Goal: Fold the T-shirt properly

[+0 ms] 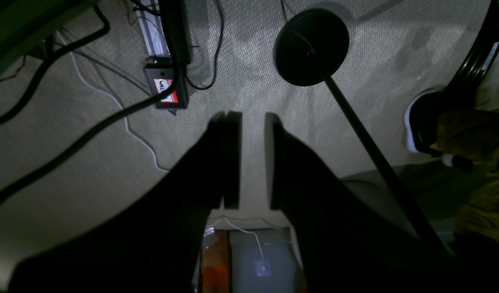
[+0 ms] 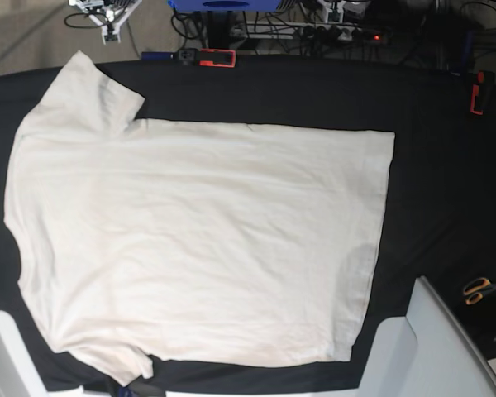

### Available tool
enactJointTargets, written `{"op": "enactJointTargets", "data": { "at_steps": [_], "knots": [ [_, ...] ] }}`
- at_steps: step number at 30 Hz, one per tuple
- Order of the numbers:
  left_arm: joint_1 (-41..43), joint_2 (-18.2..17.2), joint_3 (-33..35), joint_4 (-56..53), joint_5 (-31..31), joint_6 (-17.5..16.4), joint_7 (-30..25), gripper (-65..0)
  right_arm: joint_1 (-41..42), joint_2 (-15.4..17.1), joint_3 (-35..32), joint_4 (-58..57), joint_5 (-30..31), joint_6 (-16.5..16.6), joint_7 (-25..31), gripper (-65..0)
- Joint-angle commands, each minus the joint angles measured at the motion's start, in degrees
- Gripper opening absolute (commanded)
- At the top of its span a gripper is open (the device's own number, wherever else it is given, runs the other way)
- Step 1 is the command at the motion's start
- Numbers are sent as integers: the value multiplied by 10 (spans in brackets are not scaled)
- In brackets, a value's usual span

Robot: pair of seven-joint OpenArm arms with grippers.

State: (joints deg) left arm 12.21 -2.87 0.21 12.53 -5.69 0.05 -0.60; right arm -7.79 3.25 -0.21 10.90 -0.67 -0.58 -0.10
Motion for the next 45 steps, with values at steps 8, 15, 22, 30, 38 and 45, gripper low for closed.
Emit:
{"op": "enactJointTargets", "data": {
  "at_steps": [8, 15, 22, 30, 38, 45],
  "knots": [
    [2, 0, -7, 0, -16, 4, 1, -650, -4, 3, 54, 2, -32, -1, -2, -548],
    [4, -14, 0, 0, -72, 4, 1, -650, -6, 5, 72, 4, 23, 54, 1, -551],
    [5, -14, 1, 0, -72, 4, 1, -650, -7, 6, 69, 4, 21, 54, -1, -555],
    [102, -39, 1, 148, -72, 4, 2, -650, -74, 8, 71, 92, 21, 54, -53, -650],
    [224, -63, -7, 344, -73, 4, 6, -650, -261, 15, 81, 531, 23, 54, -260, -650],
    [327, -81, -8, 535, -74, 5, 7, -650, -343, -12, 184, 775, 21, 55, -378, -650]
  ]
}}
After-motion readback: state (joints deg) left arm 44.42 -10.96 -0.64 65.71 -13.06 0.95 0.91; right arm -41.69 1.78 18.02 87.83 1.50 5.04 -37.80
